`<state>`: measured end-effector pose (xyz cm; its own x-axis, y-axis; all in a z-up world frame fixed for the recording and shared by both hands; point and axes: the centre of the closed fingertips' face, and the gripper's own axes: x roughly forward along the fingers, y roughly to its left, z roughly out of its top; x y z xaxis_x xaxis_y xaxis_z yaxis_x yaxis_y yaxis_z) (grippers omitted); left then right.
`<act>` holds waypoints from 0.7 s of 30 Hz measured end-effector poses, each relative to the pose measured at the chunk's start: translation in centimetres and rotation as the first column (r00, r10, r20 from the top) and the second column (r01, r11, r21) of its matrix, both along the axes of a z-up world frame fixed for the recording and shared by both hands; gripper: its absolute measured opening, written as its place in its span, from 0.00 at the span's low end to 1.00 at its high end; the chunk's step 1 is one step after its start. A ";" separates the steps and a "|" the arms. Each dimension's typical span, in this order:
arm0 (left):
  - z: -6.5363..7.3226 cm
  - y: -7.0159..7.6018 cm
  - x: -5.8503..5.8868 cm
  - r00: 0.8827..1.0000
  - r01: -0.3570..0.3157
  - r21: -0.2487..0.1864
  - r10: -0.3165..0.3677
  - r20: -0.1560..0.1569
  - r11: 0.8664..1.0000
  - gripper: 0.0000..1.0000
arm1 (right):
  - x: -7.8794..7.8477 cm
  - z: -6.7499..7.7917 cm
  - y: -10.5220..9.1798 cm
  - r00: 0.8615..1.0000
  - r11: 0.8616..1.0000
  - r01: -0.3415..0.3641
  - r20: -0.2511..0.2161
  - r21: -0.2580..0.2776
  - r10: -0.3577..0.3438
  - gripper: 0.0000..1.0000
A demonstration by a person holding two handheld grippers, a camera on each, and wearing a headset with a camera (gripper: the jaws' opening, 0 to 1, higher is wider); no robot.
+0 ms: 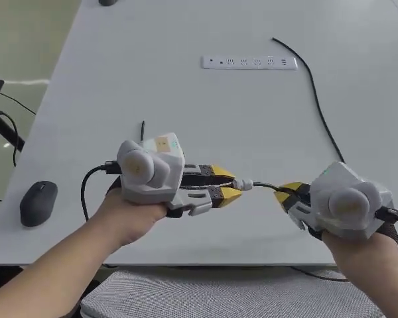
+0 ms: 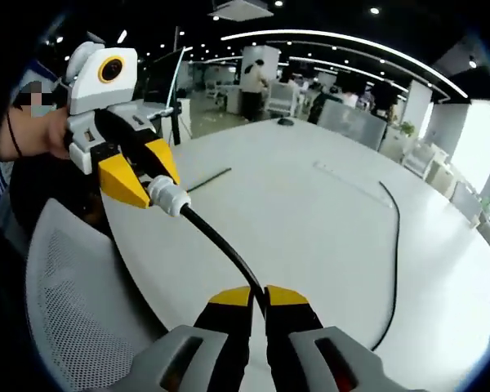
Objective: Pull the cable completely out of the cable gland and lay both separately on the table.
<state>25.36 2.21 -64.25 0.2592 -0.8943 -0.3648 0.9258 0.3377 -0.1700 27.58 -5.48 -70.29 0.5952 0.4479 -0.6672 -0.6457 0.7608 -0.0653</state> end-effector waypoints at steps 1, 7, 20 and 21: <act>0.0 0.0 0.0 1.000 -0.002 -0.001 0.002 -0.001 1.000 0.15 | 0.0 -0.2 -0.3 1.000 1.000 0.014 -0.010 0.004 -0.014 0.00; -0.3 -0.1 -0.3 1.000 0.001 0.004 -0.001 0.006 1.000 0.15 | -0.2 -1.5 -1.3 0.995 0.997 0.071 -0.068 0.034 -0.068 0.00; -0.4 0.2 0.1 1.000 0.008 0.011 -0.008 0.003 1.000 0.15 | -0.7 -1.7 -1.1 0.993 0.997 0.070 -0.094 0.042 -0.066 0.00; -0.4 0.1 0.1 1.000 0.009 0.012 -0.009 0.005 1.000 0.15 | -0.8 -1.8 -1.1 0.994 0.997 0.068 -0.093 0.039 -0.064 0.00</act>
<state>25.44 2.36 -64.68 0.2528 -0.8924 -0.3738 0.9298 0.3309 -0.1612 26.81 -6.54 -72.07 0.5616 0.4385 -0.7017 -0.5960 0.8026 0.0245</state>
